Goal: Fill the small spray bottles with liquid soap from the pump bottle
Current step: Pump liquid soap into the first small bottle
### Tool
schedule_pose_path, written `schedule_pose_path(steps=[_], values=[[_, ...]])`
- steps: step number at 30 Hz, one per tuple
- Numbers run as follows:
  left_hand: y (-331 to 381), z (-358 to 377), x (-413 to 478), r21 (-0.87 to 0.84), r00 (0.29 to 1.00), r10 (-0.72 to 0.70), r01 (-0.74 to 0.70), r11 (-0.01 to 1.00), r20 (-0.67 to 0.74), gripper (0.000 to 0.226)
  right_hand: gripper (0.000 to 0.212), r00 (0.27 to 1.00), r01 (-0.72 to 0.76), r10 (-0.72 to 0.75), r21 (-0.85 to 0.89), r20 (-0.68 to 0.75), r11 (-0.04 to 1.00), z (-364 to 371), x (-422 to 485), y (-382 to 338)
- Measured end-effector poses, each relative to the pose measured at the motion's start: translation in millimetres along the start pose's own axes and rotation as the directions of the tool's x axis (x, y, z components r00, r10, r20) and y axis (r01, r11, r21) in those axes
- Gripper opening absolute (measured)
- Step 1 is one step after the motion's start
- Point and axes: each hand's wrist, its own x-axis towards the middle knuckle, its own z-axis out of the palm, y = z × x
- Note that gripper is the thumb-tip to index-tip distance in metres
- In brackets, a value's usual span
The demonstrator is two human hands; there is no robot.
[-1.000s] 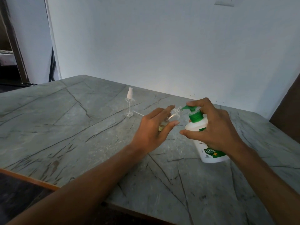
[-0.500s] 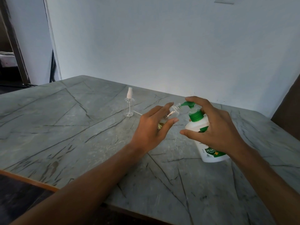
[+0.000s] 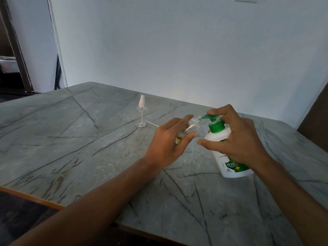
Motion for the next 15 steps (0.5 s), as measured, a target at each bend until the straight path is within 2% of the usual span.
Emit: schedule_pose_path(steps=[7,15], values=[[-0.4,-0.4,0.8,0.0,1.0,-0.017,0.017,1.0,-0.009,0.046,0.075,1.0,0.027,-0.027,-0.018,0.012,0.999,-1.1,-1.2,-0.9],[5.4,-1.5,4.1,-0.027,0.998,-0.032,0.03,0.999,-0.048,0.044,0.099,0.998,0.053,-0.051,-0.092,0.027,0.994,-5.4,-8.0,-0.4]])
